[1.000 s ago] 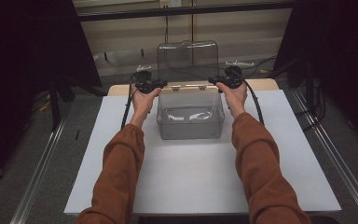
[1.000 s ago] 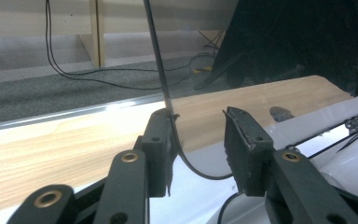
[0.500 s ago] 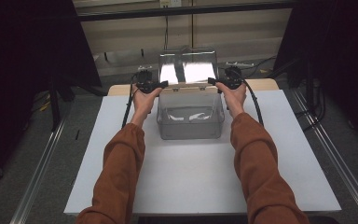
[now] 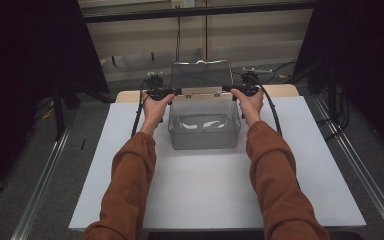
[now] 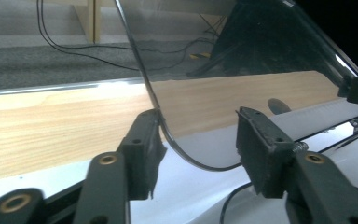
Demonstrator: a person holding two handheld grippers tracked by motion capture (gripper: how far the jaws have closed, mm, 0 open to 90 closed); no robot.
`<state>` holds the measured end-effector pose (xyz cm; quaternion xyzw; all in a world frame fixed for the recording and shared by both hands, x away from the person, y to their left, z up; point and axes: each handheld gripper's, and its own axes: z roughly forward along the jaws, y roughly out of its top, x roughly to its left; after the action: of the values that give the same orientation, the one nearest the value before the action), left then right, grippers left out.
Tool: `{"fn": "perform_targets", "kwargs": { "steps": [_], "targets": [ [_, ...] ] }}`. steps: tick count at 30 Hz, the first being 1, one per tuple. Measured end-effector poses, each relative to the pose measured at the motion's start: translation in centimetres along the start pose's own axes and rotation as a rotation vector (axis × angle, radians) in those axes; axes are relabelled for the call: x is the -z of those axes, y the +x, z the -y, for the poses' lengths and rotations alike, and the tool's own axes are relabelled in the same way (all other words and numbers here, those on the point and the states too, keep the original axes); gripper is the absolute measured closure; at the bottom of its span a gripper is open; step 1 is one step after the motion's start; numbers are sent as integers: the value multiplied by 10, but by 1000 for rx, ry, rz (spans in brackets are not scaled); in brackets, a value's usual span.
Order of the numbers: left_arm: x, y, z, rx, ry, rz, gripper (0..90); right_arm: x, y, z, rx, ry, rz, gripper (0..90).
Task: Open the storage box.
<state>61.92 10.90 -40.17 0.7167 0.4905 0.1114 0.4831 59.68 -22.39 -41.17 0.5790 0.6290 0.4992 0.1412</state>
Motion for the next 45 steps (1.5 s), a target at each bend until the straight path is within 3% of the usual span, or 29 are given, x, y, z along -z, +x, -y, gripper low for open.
{"fn": "perform_targets", "kwargs": {
  "steps": [9,33,35,38,41,45],
  "targets": [
    [-2,1,1,26,-5,4,482,-2,0,1,-4,2,-4,484],
    [-2,4,2,36,-5,18,464,-5,4,5,2,1,-7,422],
    [-3,4,3,37,-9,8,446,-5,4,5,-4,0,-11,417],
    [-2,3,2,7,-1,-10,433,-6,1,6,-37,10,-12,369],
    [-3,5,3,24,-4,0,429,-8,-4,8,-115,16,-37,358],
    [-4,4,4,17,-14,-1,424,-8,-2,8,-90,8,4,303]
  ]
}}
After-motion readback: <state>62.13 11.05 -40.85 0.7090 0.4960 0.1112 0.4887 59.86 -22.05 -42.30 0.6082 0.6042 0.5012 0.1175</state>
